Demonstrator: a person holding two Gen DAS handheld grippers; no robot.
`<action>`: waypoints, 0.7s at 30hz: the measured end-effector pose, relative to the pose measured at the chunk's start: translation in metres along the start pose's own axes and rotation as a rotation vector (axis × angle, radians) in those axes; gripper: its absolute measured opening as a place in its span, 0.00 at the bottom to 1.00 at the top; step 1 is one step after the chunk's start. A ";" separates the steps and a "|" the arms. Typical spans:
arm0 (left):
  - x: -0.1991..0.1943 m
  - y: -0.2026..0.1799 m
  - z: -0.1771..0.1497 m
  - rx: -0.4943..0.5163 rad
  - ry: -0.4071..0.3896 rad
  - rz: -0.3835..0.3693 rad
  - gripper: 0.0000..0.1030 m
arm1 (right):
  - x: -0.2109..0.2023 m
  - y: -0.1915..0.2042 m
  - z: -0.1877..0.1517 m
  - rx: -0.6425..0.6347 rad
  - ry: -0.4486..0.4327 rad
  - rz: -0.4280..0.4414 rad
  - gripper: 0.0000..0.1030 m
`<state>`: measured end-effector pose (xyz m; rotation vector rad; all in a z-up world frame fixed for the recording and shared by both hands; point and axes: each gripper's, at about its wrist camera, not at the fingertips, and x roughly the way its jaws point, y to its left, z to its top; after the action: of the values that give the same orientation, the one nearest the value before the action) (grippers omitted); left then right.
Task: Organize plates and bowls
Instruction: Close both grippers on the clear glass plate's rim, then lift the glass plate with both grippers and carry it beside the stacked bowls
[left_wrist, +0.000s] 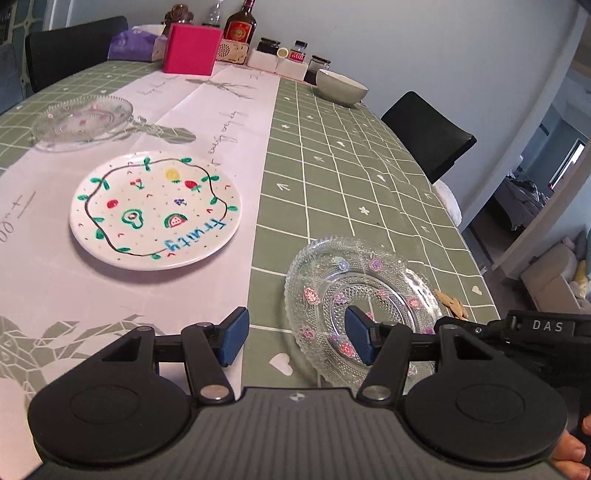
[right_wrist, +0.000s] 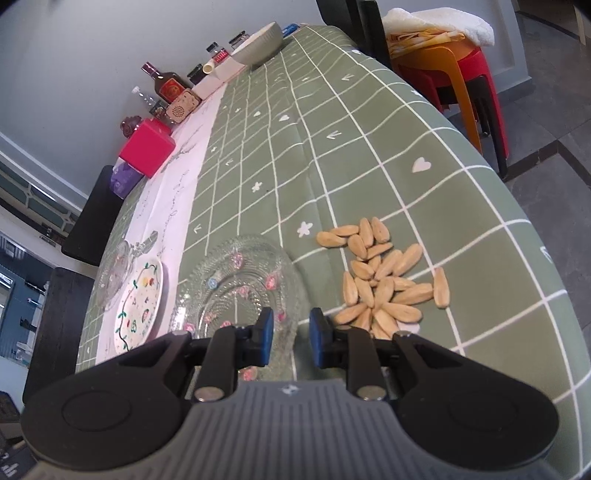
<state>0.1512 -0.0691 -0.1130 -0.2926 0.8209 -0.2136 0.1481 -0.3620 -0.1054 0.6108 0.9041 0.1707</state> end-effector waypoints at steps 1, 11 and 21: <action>0.002 0.000 0.000 0.000 -0.001 -0.014 0.68 | 0.001 0.000 0.000 -0.002 -0.008 0.005 0.20; 0.008 -0.008 -0.004 0.023 -0.061 0.021 0.49 | 0.007 0.000 -0.002 0.004 -0.031 0.020 0.17; 0.009 -0.007 -0.004 0.006 -0.072 0.047 0.18 | 0.006 0.001 -0.006 0.012 -0.047 -0.006 0.05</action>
<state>0.1537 -0.0788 -0.1198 -0.2737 0.7554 -0.1610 0.1478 -0.3561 -0.1114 0.6207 0.8620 0.1450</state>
